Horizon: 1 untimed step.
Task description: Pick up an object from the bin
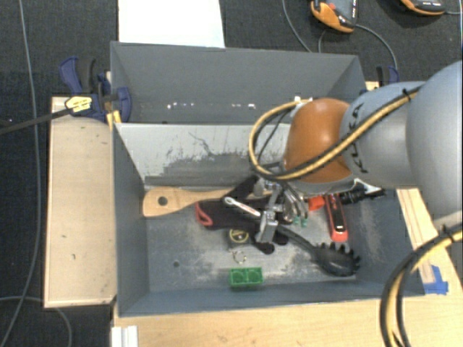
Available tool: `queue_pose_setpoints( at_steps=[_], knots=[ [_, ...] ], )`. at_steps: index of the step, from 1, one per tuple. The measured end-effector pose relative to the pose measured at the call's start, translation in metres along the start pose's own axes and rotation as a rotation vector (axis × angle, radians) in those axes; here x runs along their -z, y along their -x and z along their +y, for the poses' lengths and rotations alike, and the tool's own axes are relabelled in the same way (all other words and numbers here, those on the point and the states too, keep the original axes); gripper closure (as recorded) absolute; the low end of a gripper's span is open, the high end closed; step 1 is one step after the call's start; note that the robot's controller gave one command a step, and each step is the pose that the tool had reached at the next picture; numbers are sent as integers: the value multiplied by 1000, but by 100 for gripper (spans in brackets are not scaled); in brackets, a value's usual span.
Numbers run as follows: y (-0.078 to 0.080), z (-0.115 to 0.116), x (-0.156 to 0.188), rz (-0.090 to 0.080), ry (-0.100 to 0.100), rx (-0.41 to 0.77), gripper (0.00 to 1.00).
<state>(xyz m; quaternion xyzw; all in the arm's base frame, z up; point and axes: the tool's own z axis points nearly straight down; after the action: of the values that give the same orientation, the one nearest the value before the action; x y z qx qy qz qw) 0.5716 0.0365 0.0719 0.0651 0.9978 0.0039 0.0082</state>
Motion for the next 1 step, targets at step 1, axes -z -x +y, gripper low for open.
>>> queue_pose_setpoints(
  at_steps=[1],
  knots=[
    [-1,-18,0,4,-6,-3,100]
  ],
)
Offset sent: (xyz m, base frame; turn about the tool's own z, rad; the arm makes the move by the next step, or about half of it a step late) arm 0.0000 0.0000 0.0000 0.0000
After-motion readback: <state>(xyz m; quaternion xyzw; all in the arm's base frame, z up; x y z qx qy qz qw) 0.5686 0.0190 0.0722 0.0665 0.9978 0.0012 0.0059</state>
